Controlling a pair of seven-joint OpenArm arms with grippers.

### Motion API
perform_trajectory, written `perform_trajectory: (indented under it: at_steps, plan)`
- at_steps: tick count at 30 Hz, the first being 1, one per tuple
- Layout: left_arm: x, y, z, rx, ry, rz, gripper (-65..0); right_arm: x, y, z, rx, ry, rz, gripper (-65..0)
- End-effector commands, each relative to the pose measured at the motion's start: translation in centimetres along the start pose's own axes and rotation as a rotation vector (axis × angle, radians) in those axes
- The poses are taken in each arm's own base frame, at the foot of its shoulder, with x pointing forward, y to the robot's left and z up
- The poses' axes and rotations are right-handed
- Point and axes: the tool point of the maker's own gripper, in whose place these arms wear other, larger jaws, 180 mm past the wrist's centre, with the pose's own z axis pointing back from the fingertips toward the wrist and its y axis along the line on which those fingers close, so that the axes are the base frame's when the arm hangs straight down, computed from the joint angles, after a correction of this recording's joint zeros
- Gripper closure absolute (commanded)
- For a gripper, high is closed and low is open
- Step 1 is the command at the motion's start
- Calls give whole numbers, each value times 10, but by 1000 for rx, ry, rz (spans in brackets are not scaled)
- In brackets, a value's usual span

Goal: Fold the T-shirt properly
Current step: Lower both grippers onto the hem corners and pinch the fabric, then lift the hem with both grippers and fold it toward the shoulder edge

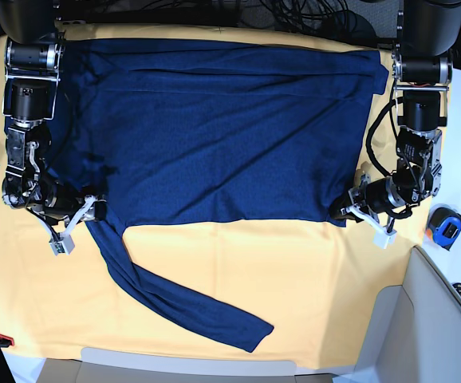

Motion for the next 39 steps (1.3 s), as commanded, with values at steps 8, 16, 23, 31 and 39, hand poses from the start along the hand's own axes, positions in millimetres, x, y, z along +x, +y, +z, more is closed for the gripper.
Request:
perform_trajectory:
  at_steps: [8, 16, 23, 31, 39]
  plan:
    - [8, -1, 4, 4, -2, -24, 0, 2, -5, -1, -60, 34, 62, 0]
    - [15, -4, 7, 0, -20, -37, 0, 14, -3, -1, -64, -28, 70, 0]
    - [19, -22, 13, -30, -48, -109, 0, 15, 2, 6, -69, -52, 102, 0]
    - [15, -14, 17, -15, -40, -111, 0, 13, 0, 28, -107, -114, 121, 0]
    - [33, -16, 33, -2, -72, -175, 0, 11, -24, 56, -174, -178, 65, 0]
